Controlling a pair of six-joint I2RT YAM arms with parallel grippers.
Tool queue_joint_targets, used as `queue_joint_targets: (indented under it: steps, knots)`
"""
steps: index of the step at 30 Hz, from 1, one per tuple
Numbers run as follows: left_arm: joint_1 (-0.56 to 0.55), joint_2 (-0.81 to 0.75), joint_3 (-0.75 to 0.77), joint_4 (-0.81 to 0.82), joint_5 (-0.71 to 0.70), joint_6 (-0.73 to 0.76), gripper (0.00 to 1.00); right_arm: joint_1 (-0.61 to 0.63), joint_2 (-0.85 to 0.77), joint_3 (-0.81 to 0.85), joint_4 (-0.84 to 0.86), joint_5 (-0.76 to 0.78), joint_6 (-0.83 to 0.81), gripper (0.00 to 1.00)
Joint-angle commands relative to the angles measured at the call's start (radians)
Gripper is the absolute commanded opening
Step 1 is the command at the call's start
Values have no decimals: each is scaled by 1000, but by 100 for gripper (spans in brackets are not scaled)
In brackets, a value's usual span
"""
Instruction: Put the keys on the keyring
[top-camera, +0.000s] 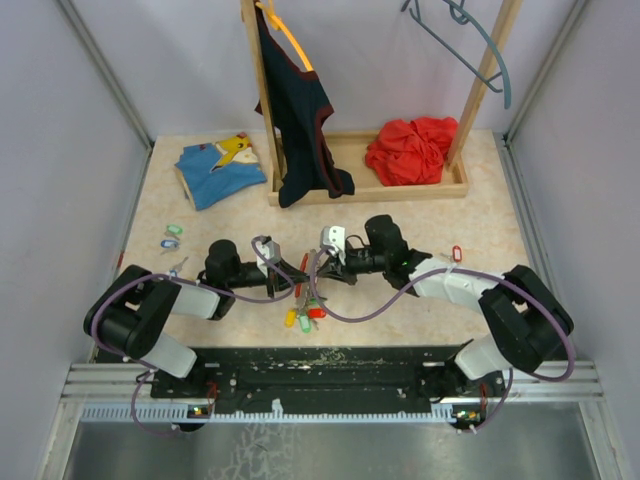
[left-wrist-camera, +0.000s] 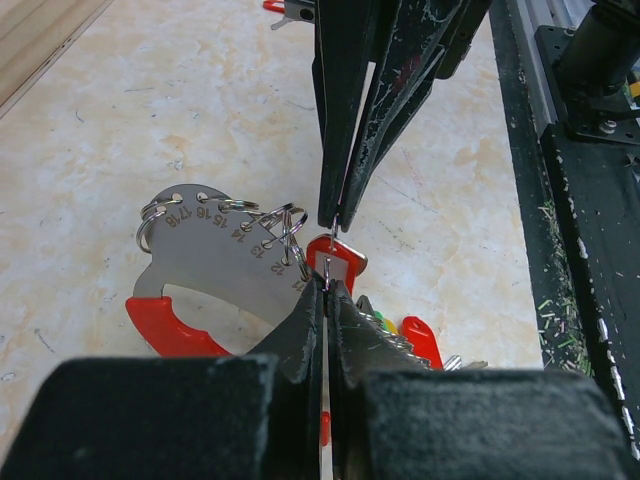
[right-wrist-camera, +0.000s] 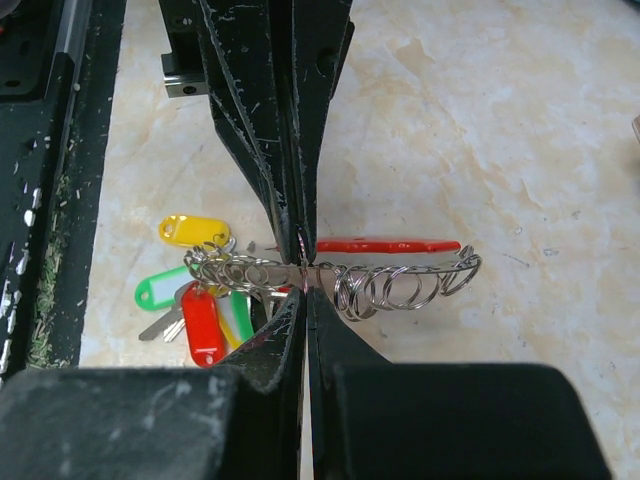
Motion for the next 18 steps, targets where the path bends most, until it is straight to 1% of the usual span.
queue_joint_targets:
  steps: [1, 18]
  knots:
    - [-2, -18, 3, 54, 16, -1, 0, 4, -16, 4, 32, -3, -12, 0]
    - [-2, -12, 2, 75, 40, -10, 0, 5, 12, 17, 60, -2, 8, 0]
